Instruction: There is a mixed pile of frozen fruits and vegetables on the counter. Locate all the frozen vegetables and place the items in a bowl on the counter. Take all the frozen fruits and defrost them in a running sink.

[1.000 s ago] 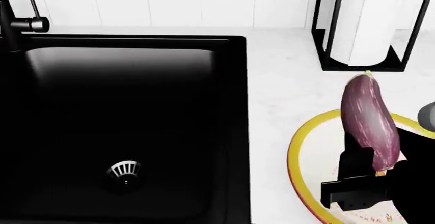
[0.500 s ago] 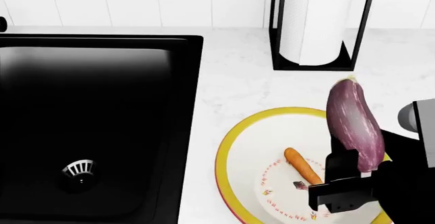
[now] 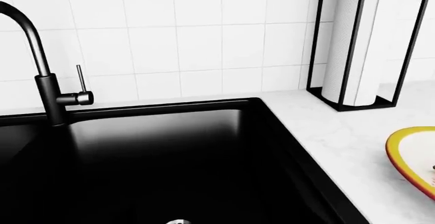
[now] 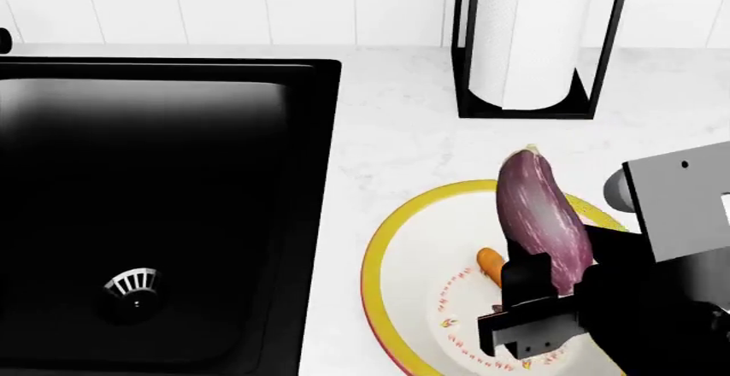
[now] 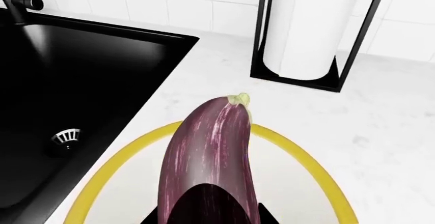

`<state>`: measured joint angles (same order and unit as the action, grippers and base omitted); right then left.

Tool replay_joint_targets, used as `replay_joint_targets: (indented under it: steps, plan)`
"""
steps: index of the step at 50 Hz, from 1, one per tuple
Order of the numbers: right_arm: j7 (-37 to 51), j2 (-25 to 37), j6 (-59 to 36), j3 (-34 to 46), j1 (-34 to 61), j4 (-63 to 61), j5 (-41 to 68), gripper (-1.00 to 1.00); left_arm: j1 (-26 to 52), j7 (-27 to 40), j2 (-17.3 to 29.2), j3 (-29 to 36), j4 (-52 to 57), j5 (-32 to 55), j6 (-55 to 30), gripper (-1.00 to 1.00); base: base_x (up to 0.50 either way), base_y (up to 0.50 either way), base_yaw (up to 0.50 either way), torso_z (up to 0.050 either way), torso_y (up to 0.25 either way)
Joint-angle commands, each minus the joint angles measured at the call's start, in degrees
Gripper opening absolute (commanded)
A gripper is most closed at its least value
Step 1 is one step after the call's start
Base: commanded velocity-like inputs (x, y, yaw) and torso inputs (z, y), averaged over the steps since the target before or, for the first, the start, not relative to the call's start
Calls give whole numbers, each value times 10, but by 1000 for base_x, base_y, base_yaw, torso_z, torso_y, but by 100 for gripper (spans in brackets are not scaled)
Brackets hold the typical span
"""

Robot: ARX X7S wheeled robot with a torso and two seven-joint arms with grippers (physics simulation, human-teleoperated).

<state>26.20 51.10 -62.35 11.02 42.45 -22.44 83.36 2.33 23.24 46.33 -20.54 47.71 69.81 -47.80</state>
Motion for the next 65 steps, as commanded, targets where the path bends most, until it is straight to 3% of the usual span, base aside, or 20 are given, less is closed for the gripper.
replay_joint_targets:
  steps: [1,65]
  plan:
    - [-26,-14,-9,24,18,13,-22,-100,4,4,1,5,1,2,0,100,0,0,0,0,0]
    - [-87,-42,2,88,9,75,-76,-100,0,2,12,10,-4,0,9,100,0,0,0,0,0]
